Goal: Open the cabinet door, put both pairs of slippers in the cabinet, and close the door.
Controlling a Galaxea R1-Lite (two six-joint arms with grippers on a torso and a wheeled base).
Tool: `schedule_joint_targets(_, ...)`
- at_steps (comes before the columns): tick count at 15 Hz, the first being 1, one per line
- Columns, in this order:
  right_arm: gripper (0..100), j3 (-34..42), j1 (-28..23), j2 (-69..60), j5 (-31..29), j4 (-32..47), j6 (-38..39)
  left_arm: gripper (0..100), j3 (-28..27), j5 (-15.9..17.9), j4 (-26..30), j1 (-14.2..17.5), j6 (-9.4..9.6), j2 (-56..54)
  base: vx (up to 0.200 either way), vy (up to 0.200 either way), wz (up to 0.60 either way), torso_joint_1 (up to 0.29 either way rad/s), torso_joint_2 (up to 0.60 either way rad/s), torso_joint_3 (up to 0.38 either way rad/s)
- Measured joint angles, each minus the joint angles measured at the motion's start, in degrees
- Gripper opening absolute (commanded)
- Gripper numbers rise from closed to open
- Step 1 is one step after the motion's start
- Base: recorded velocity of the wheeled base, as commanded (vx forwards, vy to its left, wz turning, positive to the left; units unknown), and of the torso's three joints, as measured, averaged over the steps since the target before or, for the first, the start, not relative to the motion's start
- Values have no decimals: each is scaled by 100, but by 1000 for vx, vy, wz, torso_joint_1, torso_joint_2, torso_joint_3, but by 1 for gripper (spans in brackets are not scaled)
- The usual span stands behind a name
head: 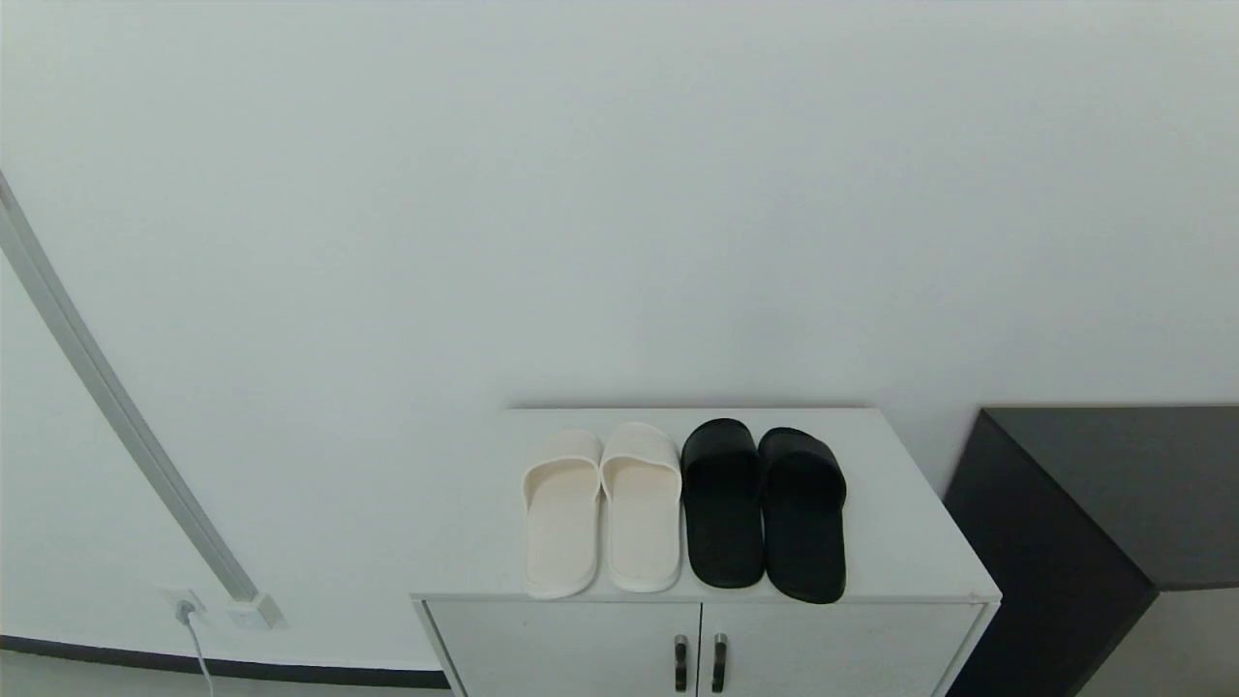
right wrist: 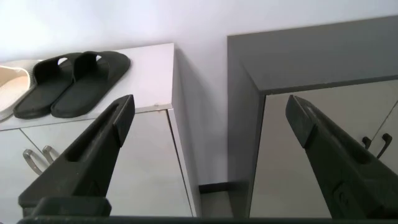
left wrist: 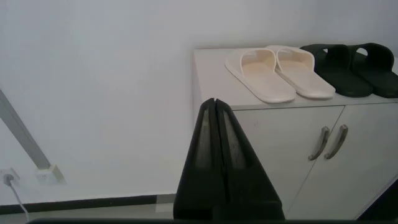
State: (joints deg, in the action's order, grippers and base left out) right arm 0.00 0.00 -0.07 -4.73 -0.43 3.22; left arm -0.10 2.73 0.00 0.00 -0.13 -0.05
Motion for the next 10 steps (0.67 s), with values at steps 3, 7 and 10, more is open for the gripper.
schedule_joint_targets(3,100,0,0,0,-2,0,-2,0,0,0,0,0,0,0,0,0,0,0,0,0)
schedule_joint_targets(7,100,-5,0,0,49,2,-194,0,0,5,0,0,0,0,0,0,0,0,0,0)
schedule_joint_targets(10,100,-55,2,5,74,-23,-148,0,0,6,0,0,-2,0,0,0,0,0,0,0)
